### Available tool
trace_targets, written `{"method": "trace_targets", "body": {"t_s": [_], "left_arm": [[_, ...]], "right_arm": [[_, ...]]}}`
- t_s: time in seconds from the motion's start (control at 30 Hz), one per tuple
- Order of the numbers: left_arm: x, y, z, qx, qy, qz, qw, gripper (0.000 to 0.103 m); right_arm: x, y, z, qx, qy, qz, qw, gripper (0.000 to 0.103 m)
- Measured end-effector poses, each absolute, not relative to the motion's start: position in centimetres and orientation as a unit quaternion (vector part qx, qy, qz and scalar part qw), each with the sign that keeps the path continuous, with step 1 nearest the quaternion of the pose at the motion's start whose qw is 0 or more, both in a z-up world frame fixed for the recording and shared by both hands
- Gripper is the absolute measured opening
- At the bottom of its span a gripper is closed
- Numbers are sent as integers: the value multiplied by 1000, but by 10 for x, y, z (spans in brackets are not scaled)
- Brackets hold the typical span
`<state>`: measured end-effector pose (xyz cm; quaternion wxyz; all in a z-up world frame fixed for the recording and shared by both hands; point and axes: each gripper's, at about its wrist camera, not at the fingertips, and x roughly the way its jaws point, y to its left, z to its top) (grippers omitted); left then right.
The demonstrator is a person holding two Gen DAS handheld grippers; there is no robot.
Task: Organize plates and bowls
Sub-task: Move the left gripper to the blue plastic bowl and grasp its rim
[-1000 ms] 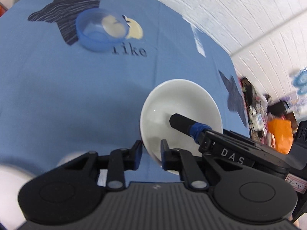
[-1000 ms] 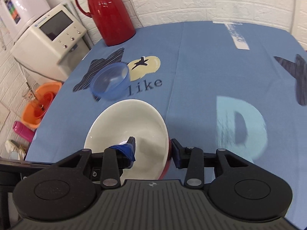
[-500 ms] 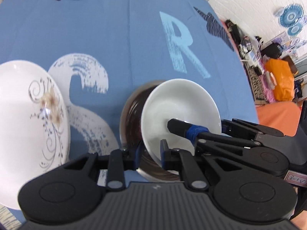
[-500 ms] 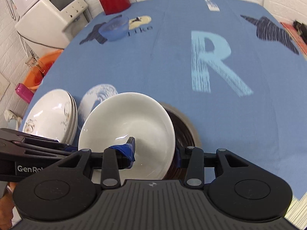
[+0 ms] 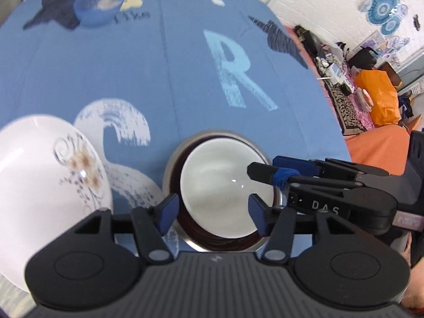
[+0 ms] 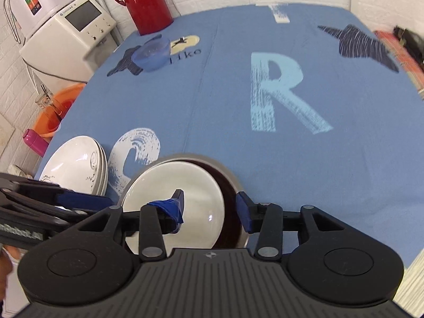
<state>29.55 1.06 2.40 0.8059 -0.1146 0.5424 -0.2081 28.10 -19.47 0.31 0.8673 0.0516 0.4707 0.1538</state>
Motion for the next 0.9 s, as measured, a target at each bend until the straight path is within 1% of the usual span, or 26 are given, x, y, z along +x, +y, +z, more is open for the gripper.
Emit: {"method": "trace_targets", "body": {"t_s": [0.2, 0.4, 0.63, 0.9], "left_arm": [[292, 53, 49, -115, 503, -194, 835, 58], [321, 128, 28, -133, 507, -115, 844, 59], [389, 178, 9, -160, 508, -67, 844, 59], [491, 190, 18, -179, 461, -30, 869, 59]], "right_arm": [[288, -196, 6, 58, 474, 153, 865, 29], [323, -175, 3, 51, 487, 160, 857, 30], [397, -125, 5, 45, 488, 190, 850, 32], [499, -62, 8, 66, 468, 217, 854, 33]]}}
